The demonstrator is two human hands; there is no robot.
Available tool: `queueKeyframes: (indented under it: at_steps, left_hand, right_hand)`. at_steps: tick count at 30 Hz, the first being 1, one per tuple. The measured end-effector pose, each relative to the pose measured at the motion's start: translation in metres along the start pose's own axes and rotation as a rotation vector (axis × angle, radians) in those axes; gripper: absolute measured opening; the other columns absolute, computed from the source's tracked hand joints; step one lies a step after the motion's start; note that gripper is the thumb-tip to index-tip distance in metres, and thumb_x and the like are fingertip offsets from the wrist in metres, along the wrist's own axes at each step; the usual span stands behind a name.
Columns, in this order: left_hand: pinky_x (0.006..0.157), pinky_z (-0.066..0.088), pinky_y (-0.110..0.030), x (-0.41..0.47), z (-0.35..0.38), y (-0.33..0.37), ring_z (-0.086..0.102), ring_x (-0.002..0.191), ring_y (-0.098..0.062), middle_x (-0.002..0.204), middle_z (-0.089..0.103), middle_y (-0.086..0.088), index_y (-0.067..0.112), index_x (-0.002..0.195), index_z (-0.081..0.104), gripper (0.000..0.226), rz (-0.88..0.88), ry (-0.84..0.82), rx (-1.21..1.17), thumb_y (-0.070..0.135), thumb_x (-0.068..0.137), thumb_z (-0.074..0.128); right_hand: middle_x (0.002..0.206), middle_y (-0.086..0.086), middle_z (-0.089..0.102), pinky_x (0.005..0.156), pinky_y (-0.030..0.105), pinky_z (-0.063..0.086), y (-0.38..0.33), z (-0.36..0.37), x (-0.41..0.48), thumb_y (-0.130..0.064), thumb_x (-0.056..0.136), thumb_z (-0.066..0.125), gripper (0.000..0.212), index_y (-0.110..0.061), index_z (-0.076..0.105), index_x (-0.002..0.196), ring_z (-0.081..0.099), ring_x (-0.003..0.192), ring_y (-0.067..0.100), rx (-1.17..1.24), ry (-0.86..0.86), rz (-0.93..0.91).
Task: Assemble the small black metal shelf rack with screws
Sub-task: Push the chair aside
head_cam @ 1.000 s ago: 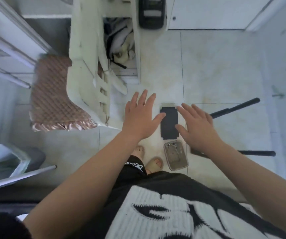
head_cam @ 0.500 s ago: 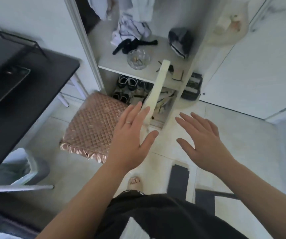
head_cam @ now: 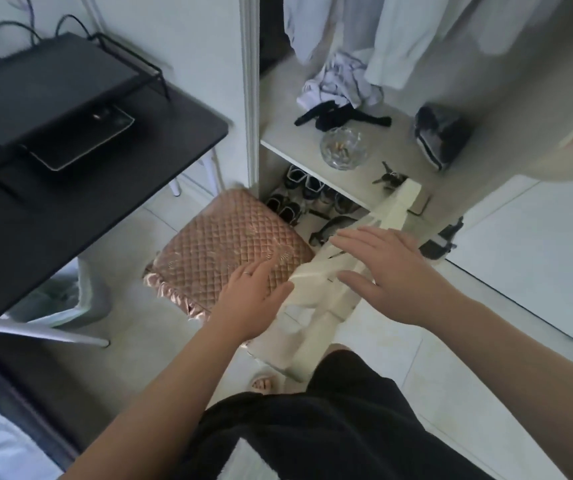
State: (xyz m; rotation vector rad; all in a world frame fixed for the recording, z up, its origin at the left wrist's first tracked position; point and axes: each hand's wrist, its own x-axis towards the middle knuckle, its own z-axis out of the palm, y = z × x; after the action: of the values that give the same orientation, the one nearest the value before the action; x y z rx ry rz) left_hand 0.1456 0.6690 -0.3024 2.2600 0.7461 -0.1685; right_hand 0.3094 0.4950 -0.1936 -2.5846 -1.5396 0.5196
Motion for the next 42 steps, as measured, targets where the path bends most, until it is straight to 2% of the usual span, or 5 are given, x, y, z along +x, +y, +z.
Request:
queueKeyframes:
  at_steps: [23,31,35,39,42]
  left_hand:
    - [0.106,0.039,-0.040,0.135,0.076,0.012,0.050,0.131,-0.029,0.145,0.053,-0.009,0.012,0.143,0.047,0.061,-0.756,-0.277,-0.164,0.056,0.102,0.040]
    - [0.095,0.055,-0.048,0.138,0.103,0.019,0.068,0.106,-0.032,0.139,0.053,-0.017,0.007,0.147,0.036,0.064,-1.199,-0.267,-0.929,0.044,0.100,0.056]
    - [0.088,0.057,-0.045,0.136,0.115,0.010,0.065,0.110,-0.028,0.133,0.057,-0.014,0.006,0.139,0.041,0.043,-1.315,-0.183,-1.271,0.025,0.103,0.056]
    - [0.039,0.053,-0.035,0.131,0.118,0.012,0.072,0.058,-0.027,0.075,0.073,-0.016,0.000,0.117,0.051,0.029,-1.378,-0.225,-1.494,0.026,0.106,0.049]
    - [0.040,0.054,-0.039,0.132,0.128,0.011,0.071,0.052,-0.030,0.066,0.072,-0.018,0.002,0.115,0.053,0.033,-1.422,-0.195,-1.576,0.033,0.105,0.046]
  right_hand:
    - [0.159,0.003,0.040,0.108,0.040,0.040,0.099,0.051,0.262,-0.046,0.102,0.049,0.062,-0.023,0.032,0.157,0.044,0.139,0.028,-0.546,-0.936,-0.438]
    - [0.155,0.010,0.043,0.108,0.040,0.042,0.083,0.095,0.281,-0.044,0.105,0.042,0.059,-0.009,0.041,0.152,0.045,0.139,0.030,-0.688,-1.109,-0.440]
    - [0.109,0.010,0.059,0.059,0.028,0.045,0.087,0.123,0.276,-0.042,0.102,0.042,0.038,-0.007,0.056,0.109,0.064,0.084,0.025,-0.557,-1.219,-0.257]
    - [0.100,0.013,0.066,0.059,0.033,0.055,0.091,0.143,0.267,-0.038,0.105,0.043,0.040,-0.003,0.055,0.120,0.065,0.066,0.022,-0.223,-1.315,0.114]
    - [0.094,0.010,0.068,0.060,0.041,0.059,0.093,0.149,0.261,-0.033,0.109,0.040,0.030,-0.006,0.055,0.113,0.069,0.070,0.023,0.047,-1.367,0.405]
